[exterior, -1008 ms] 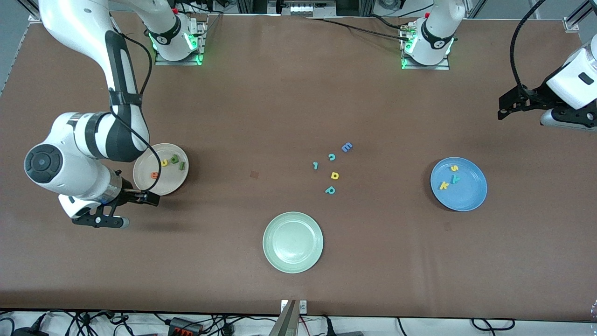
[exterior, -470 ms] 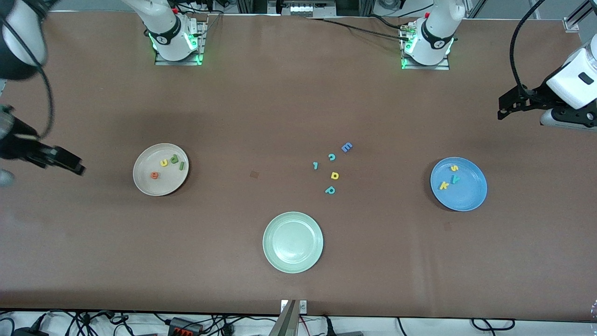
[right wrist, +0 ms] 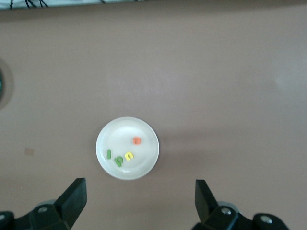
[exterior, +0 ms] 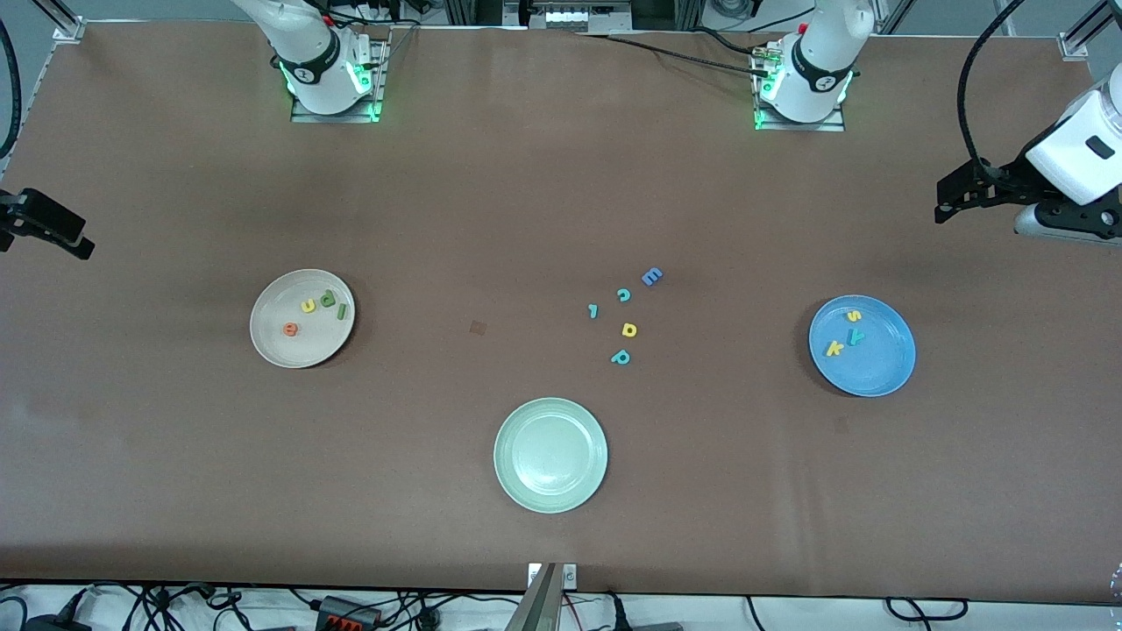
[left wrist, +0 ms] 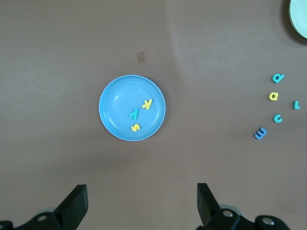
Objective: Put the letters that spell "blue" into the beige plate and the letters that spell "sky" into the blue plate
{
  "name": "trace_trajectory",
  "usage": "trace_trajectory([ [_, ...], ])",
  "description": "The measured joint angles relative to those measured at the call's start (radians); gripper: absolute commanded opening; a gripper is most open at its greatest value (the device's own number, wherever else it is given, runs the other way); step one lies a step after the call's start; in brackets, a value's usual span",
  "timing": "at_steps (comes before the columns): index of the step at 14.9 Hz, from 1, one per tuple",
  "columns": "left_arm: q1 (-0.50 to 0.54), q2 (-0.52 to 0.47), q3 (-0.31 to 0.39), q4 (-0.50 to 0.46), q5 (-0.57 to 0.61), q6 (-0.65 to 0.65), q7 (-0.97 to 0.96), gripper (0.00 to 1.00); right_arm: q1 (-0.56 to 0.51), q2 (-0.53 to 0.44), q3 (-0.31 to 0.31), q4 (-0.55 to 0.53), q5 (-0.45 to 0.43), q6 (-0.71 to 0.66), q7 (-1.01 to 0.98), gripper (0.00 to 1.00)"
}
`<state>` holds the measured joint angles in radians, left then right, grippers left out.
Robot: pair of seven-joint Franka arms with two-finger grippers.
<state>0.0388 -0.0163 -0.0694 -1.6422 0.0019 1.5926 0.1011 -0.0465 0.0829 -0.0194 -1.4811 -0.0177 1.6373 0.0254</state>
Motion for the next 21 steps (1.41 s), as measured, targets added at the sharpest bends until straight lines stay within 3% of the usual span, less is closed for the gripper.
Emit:
trace_trajectory([
  [13,0.000,0.000,0.000,0.000,0.000,-0.001,0.000,1.00,-0.001,-0.066,0.012,-0.102,-0.011,-0.002,-0.038,1.00],
  [21,0.000,0.000,0.000,0.000,0.000,-0.001,0.000,1.00,-0.007,-0.091,0.014,-0.111,-0.011,-0.048,-0.042,1.00],
])
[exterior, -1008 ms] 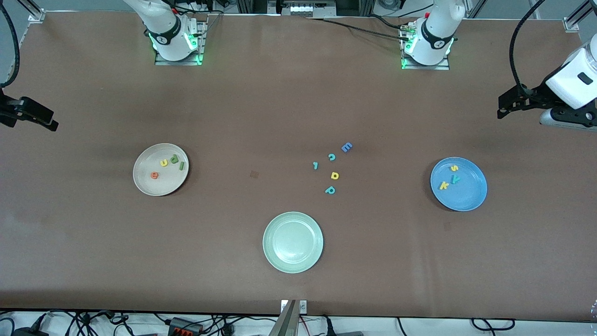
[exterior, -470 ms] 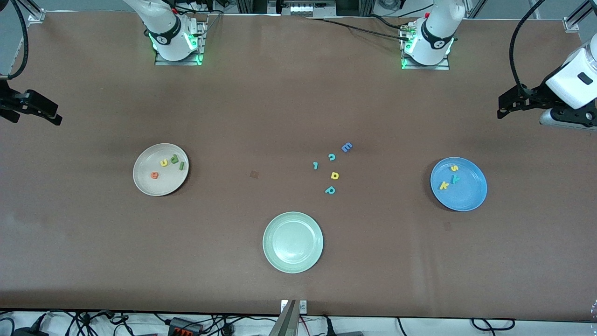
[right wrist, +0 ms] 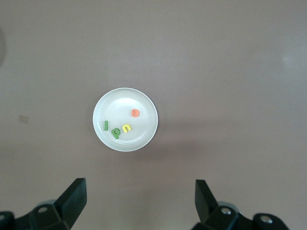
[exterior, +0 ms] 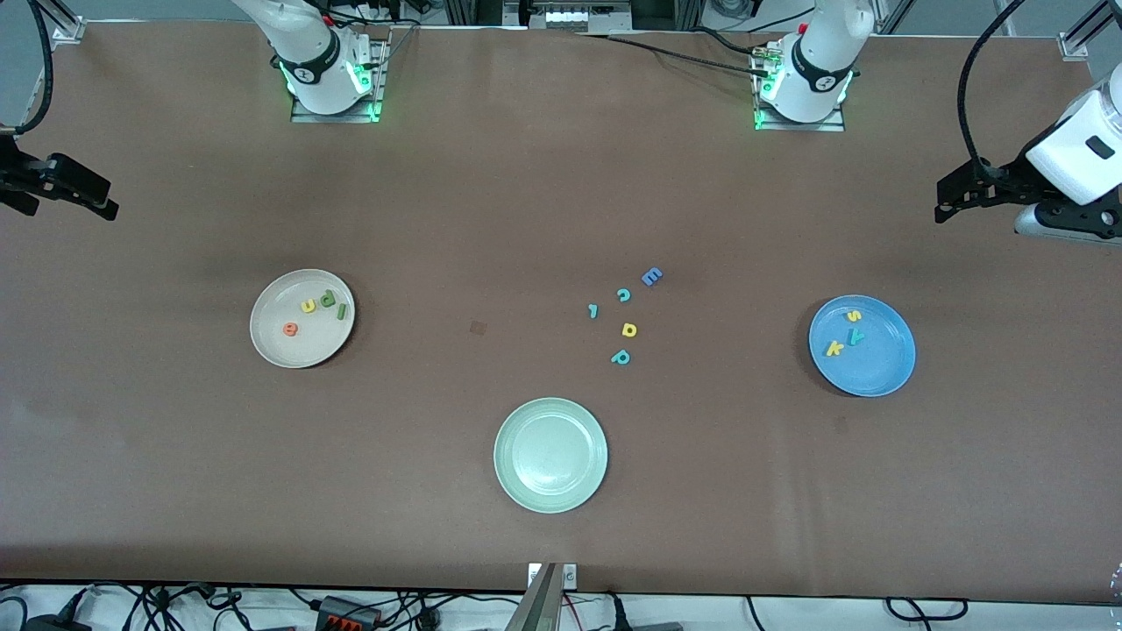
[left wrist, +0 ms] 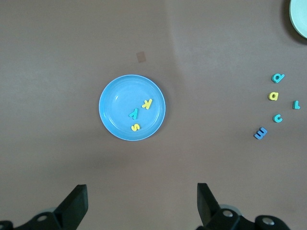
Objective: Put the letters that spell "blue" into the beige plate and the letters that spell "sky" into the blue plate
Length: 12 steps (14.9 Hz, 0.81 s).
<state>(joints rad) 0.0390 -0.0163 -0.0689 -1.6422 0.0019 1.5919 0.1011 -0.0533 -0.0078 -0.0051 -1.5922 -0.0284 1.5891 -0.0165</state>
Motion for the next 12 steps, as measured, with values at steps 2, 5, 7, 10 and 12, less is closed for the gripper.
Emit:
trace_trajectory([
  [2,0.000,0.000,0.000,0.000,0.000,0.000,0.000,1.00,-0.003,-0.004,-0.002,0.000,0.000,0.000,-0.001,1.00],
  [5,0.000,0.000,0.000,0.000,0.000,0.000,0.000,1.00,-0.006,-0.006,-0.003,0.000,0.000,0.000,-0.004,1.00],
  [7,0.000,0.000,0.001,0.000,0.000,0.000,0.000,1.00,-0.007,-0.008,-0.003,0.000,-0.001,0.000,-0.004,1.00],
  [10,0.000,0.000,0.001,0.000,0.000,0.000,0.000,1.00,-0.007,-0.012,-0.003,-0.002,-0.004,0.000,-0.004,1.00],
  [12,0.000,0.000,0.001,0.000,0.000,0.000,0.000,1.00,-0.008,-0.012,-0.003,-0.002,-0.006,0.000,-0.004,1.00],
])
